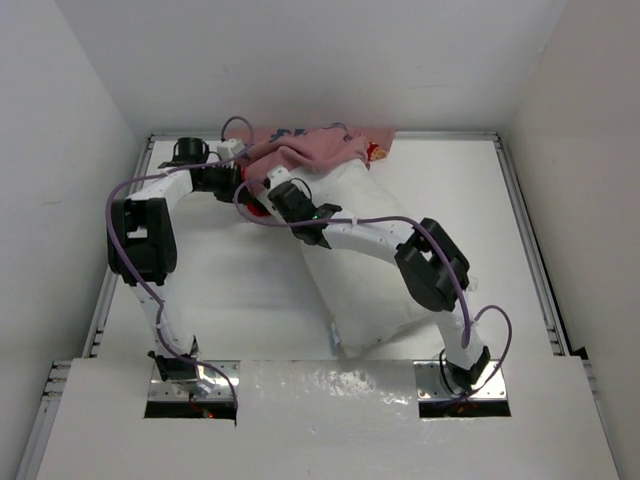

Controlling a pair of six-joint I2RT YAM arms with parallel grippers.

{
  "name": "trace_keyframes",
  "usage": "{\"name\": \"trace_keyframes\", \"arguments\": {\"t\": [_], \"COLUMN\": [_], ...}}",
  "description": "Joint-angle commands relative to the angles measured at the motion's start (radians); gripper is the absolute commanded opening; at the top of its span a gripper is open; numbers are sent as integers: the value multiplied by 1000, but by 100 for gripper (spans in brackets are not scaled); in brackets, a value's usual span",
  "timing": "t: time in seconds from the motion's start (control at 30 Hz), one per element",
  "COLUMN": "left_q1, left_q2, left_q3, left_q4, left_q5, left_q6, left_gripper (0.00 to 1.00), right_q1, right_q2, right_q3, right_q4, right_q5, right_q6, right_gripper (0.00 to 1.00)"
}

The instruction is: Put the pillow into the pillowcase

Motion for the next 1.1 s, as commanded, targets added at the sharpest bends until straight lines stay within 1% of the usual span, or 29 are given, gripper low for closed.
{"name": "trace_keyframes", "arguments": {"t": [0.0, 0.03, 0.07, 0.1, 0.13, 0.17, 0.2, 0.23, 0.27, 0.3, 0.33, 0.37, 0.4, 0.43, 0.47, 0.5, 0.57, 0.6, 0.63, 0.7, 0.8, 0.83, 0.87, 0.9, 0.93, 0.97, 1.0, 1.03, 1.07], "left_q1": [-4, -4, -6, -6, -10, -19, -26, -32, -42, -42, -74, -96, -107, -114, -118, -118, -116, -116, -115, -115, -115, -115, -113, -110, -96, -84, -66, -23, -6], "left_q2": [-81, -95, -116, -123, -126, -129, -130, -132, -136, -135, -127, -123, -118, -114, -103, -97, -78, -75, -80, -86, -121, -158, -176, -192, -205, -209, -213, -231, -242], "left_q3": [-30, -28, -19, -1, 46, 68, 91, 125, 139, 172, 191, 208, 241, 254, 264, 296, 340, 369, 372, 361, 323, 306, 291, 259, 243, 216, 196, 170, 124], "left_q4": [56, 10, -30, -85, -218, -284, -352, -462, -513, -565, -666, -700, -724, -742, -747, -751, -799, -822, -825, -825, -827, -827, -828, -828, -827, -828, -828, -830, -830], "left_q5": [104, 130, 187, 213, 236, 268, 281, 297, 339, 357, 377, 409, 423, 442, 492, 508, 512, 511, 511, 529, 529, 503, 479, 450, 370, 330, 295, 266, 224], "left_q6": [-2, 10, 29, 103, 152, 258, 304, 355, 402, 497, 551, 593, 636, 648, 653, 655, 680, 716, 714, 716, 694, 702, 707, 708, 702, 672, 665, 668, 694], "left_gripper": [0, 0, 0, 0, 0, 0, 0, 0, 0, 0, 0, 0, 0, 0, 0, 0, 0, 0, 0, 0, 0, 0, 0, 0, 3, 14, 29, 53, 59], "right_q1": [-57, -75, -86, -100, -120, -127, -134, -137, -137, -137, -137, -135, -134, -124, -118, -106, -63, -52, -40, -38, -49, -64, -74, -81, -86, -84, -74, -65, -58], "right_q2": [-16, -21, -28, -47, -55, -61, -64, -53, -42, -10, 8, 31, 54, 97, 112, 119, 93, 80, 71, 105, 235, 285, 286, 292, 271, 233, 129, 67, 6], "right_q3": [47, 77, 88, 94, 103, 110, 122, 140, 189, 218, 282, 319, 356, 431, 455, 461, 374, 331, 271, 283, 473, 561, 586, 591, 537, 475, 314, 226, 135], "right_q4": [69, 86, 143, 186, 232, 328, 376, 407, 460, 480, 494, 505, 493, 472, 426, 418, 462, 485, 496, 452, 306, 263, 252, 246, 261, 276, 301, 360, 384], "right_q5": [-123, -131, -143, -161, -180, -168, -152, -75, -24, 19, 96, 116, 132, 142, 144, 147, 174, 175, 170, 167, 217, 205, 178, 74, 7, -65, -213, -256, -272], "right_q6": [143, 166, 236, 279, 321, 397, 427, 451, 470, 488, 490, 492, 496, 499, 498, 472, 440, 449, 465, 545, 561, 544, 532, 512, 481, 403, 362, 328, 289], "right_gripper": [0, 0, 0, 0, 0, 0, 0, 0, 0, 0, 0, 0, 0, 0, 0, 0, 0, 0, 0, 0, 0, 0, 0, 0, 13, 28, 47, 81, 96]}}
